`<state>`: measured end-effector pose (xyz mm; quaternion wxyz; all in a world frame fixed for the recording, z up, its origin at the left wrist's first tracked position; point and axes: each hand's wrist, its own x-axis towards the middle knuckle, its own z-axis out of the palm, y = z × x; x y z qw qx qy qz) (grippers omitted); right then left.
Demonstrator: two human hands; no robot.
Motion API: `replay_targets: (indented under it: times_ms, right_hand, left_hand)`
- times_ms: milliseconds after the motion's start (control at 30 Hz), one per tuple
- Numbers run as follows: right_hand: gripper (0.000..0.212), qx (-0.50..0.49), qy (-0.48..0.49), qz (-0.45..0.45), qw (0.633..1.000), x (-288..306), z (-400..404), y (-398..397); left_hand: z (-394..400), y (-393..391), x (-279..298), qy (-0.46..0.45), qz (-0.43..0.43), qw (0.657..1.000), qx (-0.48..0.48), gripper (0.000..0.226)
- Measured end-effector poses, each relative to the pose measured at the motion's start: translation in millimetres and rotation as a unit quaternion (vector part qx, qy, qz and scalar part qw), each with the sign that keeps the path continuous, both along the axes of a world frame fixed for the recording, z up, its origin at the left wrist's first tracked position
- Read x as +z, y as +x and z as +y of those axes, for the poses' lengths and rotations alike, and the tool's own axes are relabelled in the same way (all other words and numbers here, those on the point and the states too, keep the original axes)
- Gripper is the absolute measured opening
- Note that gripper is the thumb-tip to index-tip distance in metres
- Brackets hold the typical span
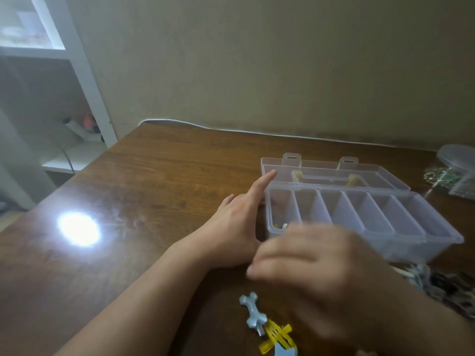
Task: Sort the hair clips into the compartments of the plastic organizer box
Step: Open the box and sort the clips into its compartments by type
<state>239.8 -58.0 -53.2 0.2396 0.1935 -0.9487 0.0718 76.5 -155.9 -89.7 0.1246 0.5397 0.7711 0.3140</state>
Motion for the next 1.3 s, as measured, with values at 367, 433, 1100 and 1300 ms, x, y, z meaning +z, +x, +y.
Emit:
replay_targets:
  times_ms: [367,433,1100,1300]
  right_hand:
    - [0.017,0.019,0.109,-0.164,0.98,-16.7,-4.9,0.1]
    - [0.016,0.025,0.08,-0.124,0.989,-19.6,2.4,-1.3]
    - [0.018,-0.081,-0.097,-0.003,0.992,10.6,15.1,12.5]
    - [0.022,0.037,0.127,-0.224,0.966,-11.3,2.1,18.6]
  left_hand:
    - [-0.3,3.9,0.8,-0.009,0.01,1.0,0.004,0.123]
    - [0.8,3.5,-1.2,-0.001,0.009,1.0,0.003,0.124]
    - [-0.9,0.8,-1.2,-0.031,-0.021,0.999,0.005,0.127]
    - [0.0,2.5,0.4,-0.054,-0.021,0.998,0.016,0.123]
